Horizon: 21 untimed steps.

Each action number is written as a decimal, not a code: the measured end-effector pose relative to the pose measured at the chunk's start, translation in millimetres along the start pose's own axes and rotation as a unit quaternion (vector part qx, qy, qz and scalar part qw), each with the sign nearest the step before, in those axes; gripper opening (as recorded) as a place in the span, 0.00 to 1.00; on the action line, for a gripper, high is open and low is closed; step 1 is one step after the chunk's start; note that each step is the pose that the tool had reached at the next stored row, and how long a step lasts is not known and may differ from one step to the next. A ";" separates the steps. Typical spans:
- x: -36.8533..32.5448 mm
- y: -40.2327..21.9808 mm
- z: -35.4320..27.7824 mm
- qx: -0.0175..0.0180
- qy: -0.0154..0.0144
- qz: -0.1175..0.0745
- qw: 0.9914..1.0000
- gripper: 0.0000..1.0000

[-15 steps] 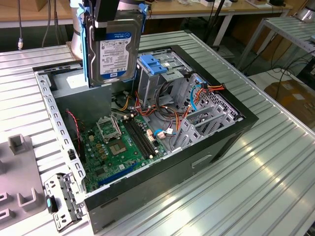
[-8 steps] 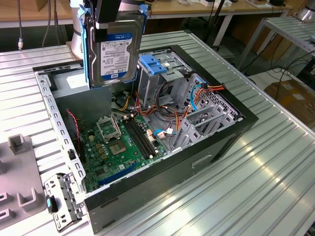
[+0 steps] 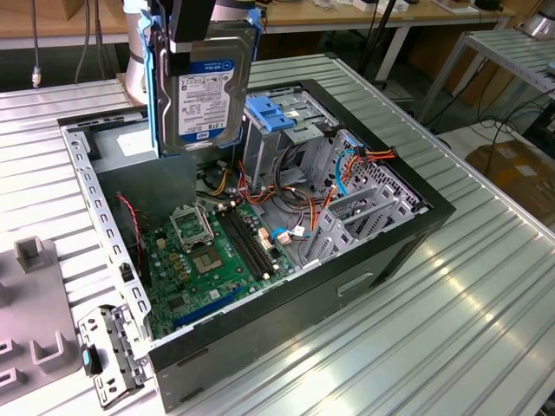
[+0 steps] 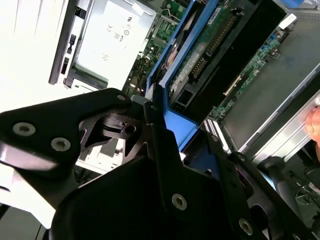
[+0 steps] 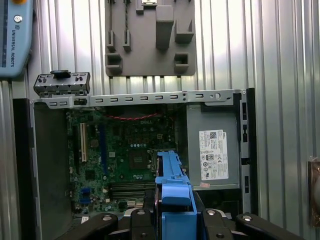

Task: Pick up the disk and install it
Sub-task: 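Insert the disk into the insertion slot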

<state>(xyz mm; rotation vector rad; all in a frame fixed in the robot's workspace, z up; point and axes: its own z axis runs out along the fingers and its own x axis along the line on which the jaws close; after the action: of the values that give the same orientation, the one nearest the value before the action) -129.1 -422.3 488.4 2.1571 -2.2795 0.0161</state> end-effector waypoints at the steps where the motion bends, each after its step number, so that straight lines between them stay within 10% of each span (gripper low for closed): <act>1: 0.4 0.0 0.0 0.000 0.000 0.000 1.000 0.37; 21: 9.5 -0.6 0.1 0.000 0.000 0.000 1.000 0.37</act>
<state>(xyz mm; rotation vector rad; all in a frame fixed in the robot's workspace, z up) -129.1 -431.8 488.4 2.1569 -2.2791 0.0169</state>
